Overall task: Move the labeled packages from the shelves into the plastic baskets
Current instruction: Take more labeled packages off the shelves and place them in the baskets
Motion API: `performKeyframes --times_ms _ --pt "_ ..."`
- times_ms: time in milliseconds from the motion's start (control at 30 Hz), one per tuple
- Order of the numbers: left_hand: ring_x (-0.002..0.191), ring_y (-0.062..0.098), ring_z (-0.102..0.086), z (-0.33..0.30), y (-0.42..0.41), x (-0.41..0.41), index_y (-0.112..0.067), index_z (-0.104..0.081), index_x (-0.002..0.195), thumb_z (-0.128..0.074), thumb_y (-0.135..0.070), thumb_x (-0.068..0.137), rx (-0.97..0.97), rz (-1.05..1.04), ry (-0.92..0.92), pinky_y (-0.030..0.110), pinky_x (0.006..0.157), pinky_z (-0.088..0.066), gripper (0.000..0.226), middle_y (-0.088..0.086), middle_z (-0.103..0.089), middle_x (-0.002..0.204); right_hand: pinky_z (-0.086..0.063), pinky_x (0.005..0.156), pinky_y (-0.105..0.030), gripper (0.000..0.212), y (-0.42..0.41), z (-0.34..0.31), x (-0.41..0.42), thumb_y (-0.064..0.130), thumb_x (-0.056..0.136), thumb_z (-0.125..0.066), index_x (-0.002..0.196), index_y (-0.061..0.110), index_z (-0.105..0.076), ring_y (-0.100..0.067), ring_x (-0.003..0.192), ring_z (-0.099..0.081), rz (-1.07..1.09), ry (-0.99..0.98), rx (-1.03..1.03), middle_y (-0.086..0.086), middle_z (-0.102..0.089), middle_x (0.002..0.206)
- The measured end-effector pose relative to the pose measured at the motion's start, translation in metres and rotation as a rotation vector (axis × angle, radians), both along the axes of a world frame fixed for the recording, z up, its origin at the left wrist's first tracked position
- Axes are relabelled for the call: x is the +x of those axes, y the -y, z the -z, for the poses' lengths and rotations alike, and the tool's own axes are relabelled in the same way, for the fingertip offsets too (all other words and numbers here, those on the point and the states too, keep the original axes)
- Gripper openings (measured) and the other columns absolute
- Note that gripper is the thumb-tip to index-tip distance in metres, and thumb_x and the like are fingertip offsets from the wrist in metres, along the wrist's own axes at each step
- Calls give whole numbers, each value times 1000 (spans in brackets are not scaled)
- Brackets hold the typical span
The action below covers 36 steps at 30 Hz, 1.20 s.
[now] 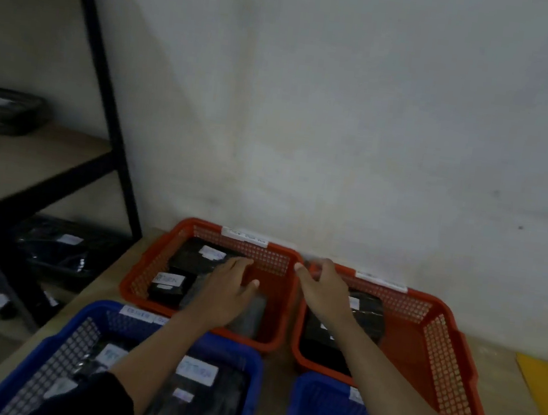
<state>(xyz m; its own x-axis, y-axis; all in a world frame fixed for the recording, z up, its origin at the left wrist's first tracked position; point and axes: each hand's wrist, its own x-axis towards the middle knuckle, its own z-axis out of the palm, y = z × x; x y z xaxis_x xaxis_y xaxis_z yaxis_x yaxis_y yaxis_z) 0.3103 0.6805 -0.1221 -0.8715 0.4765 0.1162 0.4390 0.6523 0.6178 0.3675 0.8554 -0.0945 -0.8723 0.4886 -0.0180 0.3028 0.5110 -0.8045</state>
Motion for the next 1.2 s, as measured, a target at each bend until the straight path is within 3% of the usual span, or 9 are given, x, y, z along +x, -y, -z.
performKeyframes --times_ms 167,233,367,500,700,800,967,1067,1200 --pt "112 14 -52 -36 97 -7 -22 -47 127 -47 -34 94 91 -104 9 32 98 -44 35 -1 -53 122 -40 71 -26 30 102 -37 -23 39 95 -53 113 16 -52 -14 81 -56 -154 -80 12 5 -57 85" --pt "108 14 -56 -48 144 -12 -26 -50 122 -44 -40 91 92 -118 -44 34 96 -46 34 -4 -57 115 -40 69 -26 29 149 -48 -35 40 95 -52 112 17 -52 -13 81 -58 -213 -95 13 3 -61 87" --pt "110 16 -54 -65 249 -19 -18 -51 126 -48 -30 95 84 -166 -45 33 98 -44 34 -2 -56 117 -45 69 -26 25 256 -66 -56 37 95 -54 104 14 -58 -13 79 -59 -286 -170 -14 5 -62 84" --pt "96 6 -58 -85 370 -29 -22 -47 126 -47 -34 95 63 -227 -39 23 84 -50 34 -8 -58 108 -46 68 -21 23 374 -81 -72 41 94 -54 94 19 -60 -10 79 -60 -375 -227 -55 5 -65 85" --pt "90 6 -60 -122 519 -42 -21 -48 123 -44 -35 96 30 -330 -110 22 78 -50 31 -5 -60 107 -54 86 -39 23 516 -109 -100 44 89 -58 89 21 -62 -18 86 -67 -435 -268 -127 0 -70 88" --pt "86 2 -59 -144 567 -56 -22 -50 120 -45 -34 96 91 -354 -144 18 73 -48 28 -6 -60 106 -55 84 -41 26 562 -132 -120 49 87 -57 90 23 -62 -18 83 -67 -460 -313 -110 1 -69 85" --pt "95 12 -59 -183 620 -94 -19 -53 121 -46 -34 95 173 -400 -267 27 79 -46 31 -6 -58 101 -54 83 -39 18 620 -178 -162 41 87 -60 77 26 -57 -20 82 -67 -434 -424 -58 1 -70 82" --pt "90 7 -55 -211 647 -126 -19 -52 123 -46 -34 95 183 -377 -334 20 74 -41 33 -8 -58 101 -55 82 -39 17 651 -205 -186 40 88 -61 78 26 -58 -20 82 -67 -442 -497 -59 0 -70 81" --pt "86 3 -56 -259 673 -175 -23 -51 121 -46 -34 95 241 -308 -442 11 62 -39 29 -4 -61 107 -47 65 -23 19 687 -246 -218 39 90 -60 92 20 -62 -9 73 -61 -474 -626 27 6 -65 77"
